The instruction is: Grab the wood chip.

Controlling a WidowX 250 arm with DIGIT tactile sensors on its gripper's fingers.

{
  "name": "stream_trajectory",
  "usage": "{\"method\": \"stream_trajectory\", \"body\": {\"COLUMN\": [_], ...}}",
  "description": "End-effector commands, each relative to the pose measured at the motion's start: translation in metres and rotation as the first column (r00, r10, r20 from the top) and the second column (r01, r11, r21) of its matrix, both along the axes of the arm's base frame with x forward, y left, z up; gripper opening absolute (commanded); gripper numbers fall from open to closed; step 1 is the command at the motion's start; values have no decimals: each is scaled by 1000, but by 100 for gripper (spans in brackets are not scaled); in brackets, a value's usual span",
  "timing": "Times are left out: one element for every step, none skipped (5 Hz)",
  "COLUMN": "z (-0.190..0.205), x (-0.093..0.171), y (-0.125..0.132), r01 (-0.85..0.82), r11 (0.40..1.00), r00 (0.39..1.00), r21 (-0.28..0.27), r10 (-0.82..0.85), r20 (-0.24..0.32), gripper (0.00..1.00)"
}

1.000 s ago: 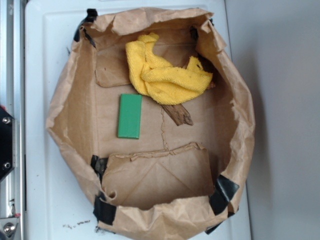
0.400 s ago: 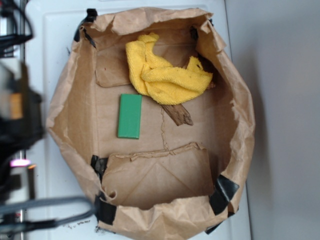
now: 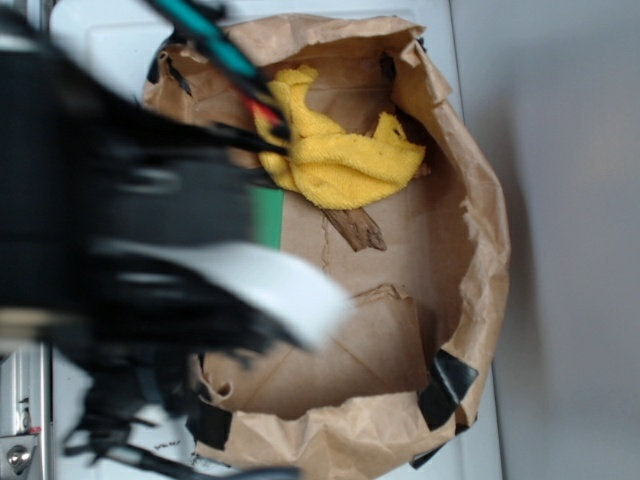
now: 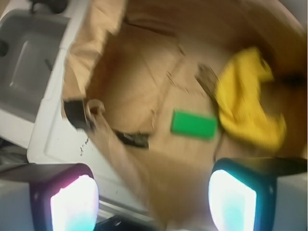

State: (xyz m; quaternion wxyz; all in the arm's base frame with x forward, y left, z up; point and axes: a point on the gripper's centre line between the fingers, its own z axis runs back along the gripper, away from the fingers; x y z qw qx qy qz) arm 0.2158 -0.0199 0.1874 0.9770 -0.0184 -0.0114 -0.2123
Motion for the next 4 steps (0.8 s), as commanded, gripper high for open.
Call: {"method": "stream_trajectory", "body": {"z": [24,24,24,-14], "x": [39,39,39,61], "y": [-11,-11,-11,11], "r01": [9,9,9,100], "r11": [999,999,999,993], "r00": [1000,1000,1000,994], "r21": [31,31,31,56], "r10": [-9,-9,-9,-102], "r20": [-17,-17,-17,40], "gripper": [100,100,100,100]}}
